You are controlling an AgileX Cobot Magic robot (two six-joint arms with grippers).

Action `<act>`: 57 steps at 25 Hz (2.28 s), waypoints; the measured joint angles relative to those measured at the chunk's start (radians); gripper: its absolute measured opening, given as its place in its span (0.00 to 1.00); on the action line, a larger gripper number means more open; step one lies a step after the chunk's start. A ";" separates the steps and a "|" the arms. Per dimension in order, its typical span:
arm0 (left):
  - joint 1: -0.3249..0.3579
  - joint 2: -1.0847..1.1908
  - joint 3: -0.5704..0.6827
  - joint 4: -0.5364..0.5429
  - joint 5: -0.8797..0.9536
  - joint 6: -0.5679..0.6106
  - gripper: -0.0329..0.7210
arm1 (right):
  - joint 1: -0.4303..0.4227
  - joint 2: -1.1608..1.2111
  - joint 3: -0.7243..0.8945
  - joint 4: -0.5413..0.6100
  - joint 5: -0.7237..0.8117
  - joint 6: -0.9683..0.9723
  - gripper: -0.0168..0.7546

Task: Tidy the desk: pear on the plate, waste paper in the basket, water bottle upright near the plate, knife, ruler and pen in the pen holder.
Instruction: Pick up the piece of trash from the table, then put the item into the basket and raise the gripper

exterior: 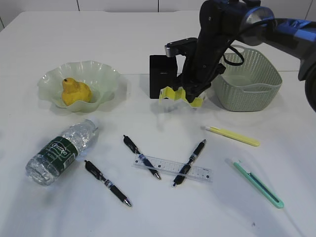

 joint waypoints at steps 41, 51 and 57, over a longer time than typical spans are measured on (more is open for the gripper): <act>0.000 0.000 0.000 0.000 0.049 0.000 0.36 | -0.105 -0.057 -0.193 -0.030 0.024 0.120 0.01; 0.000 0.000 0.000 0.000 0.049 0.000 0.36 | -0.164 -0.060 -0.214 -0.151 0.022 0.215 0.01; 0.000 0.000 0.000 0.002 0.049 0.000 0.36 | -0.201 -0.060 -0.214 -0.195 0.025 0.236 0.01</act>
